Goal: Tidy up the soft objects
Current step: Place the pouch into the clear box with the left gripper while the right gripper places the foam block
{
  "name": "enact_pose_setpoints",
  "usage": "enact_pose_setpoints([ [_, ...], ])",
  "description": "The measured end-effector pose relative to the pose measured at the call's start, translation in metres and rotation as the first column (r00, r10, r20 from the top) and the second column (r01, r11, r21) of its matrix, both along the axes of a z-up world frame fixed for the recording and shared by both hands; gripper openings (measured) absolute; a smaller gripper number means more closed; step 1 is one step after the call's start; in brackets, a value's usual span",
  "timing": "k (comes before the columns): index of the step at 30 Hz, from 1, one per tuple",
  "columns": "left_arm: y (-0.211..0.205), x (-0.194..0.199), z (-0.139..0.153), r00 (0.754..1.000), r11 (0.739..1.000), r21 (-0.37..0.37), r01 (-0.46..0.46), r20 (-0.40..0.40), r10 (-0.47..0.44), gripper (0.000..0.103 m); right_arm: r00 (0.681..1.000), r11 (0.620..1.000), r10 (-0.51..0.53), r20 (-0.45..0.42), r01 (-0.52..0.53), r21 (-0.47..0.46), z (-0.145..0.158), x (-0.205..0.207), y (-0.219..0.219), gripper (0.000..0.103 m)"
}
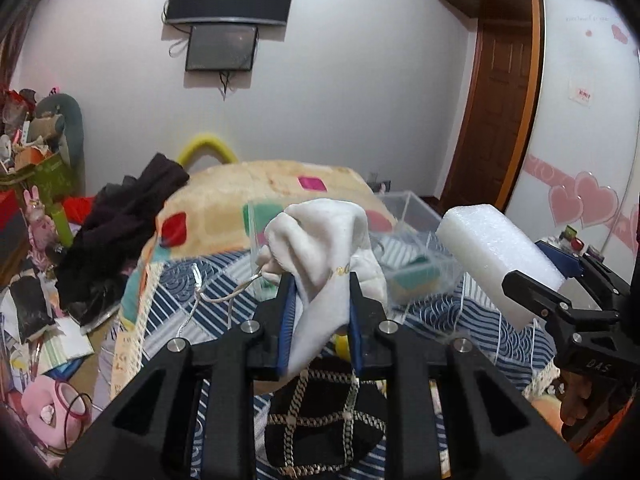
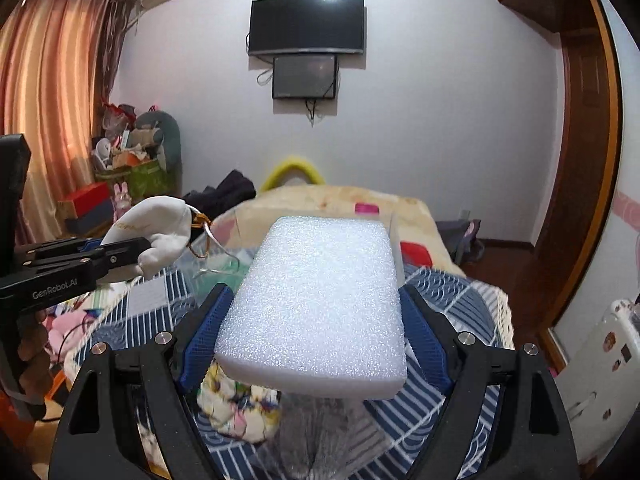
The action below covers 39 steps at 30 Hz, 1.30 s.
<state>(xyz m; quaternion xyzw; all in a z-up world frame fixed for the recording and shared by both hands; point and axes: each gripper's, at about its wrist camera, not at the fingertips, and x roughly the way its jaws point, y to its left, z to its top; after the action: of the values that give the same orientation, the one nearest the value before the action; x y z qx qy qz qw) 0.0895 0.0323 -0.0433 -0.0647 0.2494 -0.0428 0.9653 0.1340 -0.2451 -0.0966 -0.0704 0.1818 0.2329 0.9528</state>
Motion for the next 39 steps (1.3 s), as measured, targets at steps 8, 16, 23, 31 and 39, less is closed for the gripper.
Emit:
enact_pose_setpoints([
  [8,0.003,0.016,0.019,0.998,1.0,0.001,-0.029,0.054,0.029,0.023,0.999,1.0,-0.006,0.038,0.005,0.022,0.013,0.018,0.012,0.081],
  [16,-0.004,0.045,0.019,0.997,0.997,0.045,-0.056,0.052,0.054,0.023,0.999,1.0,-0.009,0.049,0.009,0.008,0.015,0.038,0.034,0.081],
  [23,-0.003,0.079,0.001,0.998,0.998,0.019,-0.054,-0.025,0.055,0.023,1.0,1.0,-0.001,0.024,0.002,-0.027,0.008,0.055,0.044,0.081],
  [31,-0.005,0.112,-0.024,0.989,1.0,0.01,-0.003,-0.15,0.005,0.023,0.999,0.996,-0.002,-0.038,-0.002,-0.087,-0.002,0.077,0.05,0.081],
  [39,-0.009,0.132,-0.047,0.971,1.0,-0.002,0.026,-0.239,-0.026,0.023,0.993,0.99,0.003,-0.116,-0.019,-0.138,-0.015,0.094,0.055,0.081],
])
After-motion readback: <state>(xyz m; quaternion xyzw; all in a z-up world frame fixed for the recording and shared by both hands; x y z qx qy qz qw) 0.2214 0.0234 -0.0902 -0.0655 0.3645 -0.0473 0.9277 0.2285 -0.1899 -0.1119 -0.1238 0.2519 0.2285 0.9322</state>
